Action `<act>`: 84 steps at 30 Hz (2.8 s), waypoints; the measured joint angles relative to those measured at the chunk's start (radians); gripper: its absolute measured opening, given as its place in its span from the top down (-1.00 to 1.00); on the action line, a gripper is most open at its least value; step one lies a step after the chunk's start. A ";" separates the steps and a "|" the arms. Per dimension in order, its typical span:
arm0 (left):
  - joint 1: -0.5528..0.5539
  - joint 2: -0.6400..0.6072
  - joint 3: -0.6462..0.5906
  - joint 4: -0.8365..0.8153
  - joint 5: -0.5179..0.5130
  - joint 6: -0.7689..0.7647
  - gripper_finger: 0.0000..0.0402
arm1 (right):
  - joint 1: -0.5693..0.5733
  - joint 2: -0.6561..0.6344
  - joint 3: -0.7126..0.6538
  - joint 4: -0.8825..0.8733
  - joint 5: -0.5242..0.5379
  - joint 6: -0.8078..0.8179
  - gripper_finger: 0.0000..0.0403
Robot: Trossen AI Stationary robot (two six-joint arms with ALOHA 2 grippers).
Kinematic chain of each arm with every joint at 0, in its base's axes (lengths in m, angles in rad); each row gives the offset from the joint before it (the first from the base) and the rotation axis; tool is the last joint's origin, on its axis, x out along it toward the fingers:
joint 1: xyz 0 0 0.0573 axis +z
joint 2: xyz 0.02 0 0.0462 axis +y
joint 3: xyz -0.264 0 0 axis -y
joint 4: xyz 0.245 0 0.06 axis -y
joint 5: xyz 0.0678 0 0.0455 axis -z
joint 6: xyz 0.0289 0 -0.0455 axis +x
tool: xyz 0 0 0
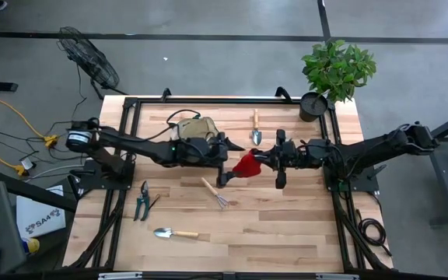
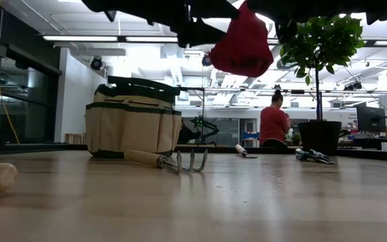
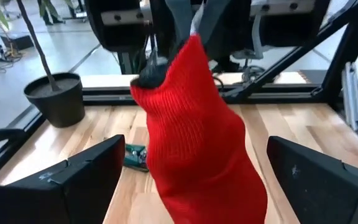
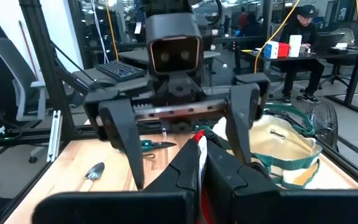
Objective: Pick & Place Garden tools in Gardening bag
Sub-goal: Put the red gloves into the gardening bag
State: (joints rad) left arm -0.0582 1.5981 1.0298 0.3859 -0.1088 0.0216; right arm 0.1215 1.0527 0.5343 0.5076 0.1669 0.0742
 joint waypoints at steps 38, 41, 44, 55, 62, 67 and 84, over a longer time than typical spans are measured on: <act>0.000 0.090 0.079 -0.021 0.048 -0.106 0.25 | 0.000 0.000 0.000 0.005 -0.020 -0.019 0.98; 0.000 0.090 0.079 -0.035 0.050 -0.090 0.50 | 0.000 0.000 0.000 0.002 -0.020 -0.019 0.98; 0.000 0.090 0.079 -0.049 0.049 -0.074 0.76 | 0.001 0.000 0.000 -0.002 -0.020 -0.019 0.98; 0.000 0.090 0.079 -0.062 0.064 -0.052 0.81 | 0.001 0.000 0.000 -0.002 -0.037 0.002 0.98; 0.000 0.089 0.079 -0.083 0.047 -0.052 0.81 | 0.001 0.000 0.000 0.002 -0.038 0.039 0.72; -0.001 0.084 0.079 -0.118 -0.013 -0.052 0.81 | -0.002 0.000 0.000 -0.001 0.017 0.060 0.33; 0.000 -0.173 0.078 -0.663 -0.527 -0.078 0.81 | -0.002 0.000 0.000 -0.037 0.070 0.072 -0.03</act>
State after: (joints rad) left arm -0.0586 1.4252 1.1080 -0.2767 -0.6355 -0.0564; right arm 0.1192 1.0527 0.5344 0.4702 0.2371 0.1462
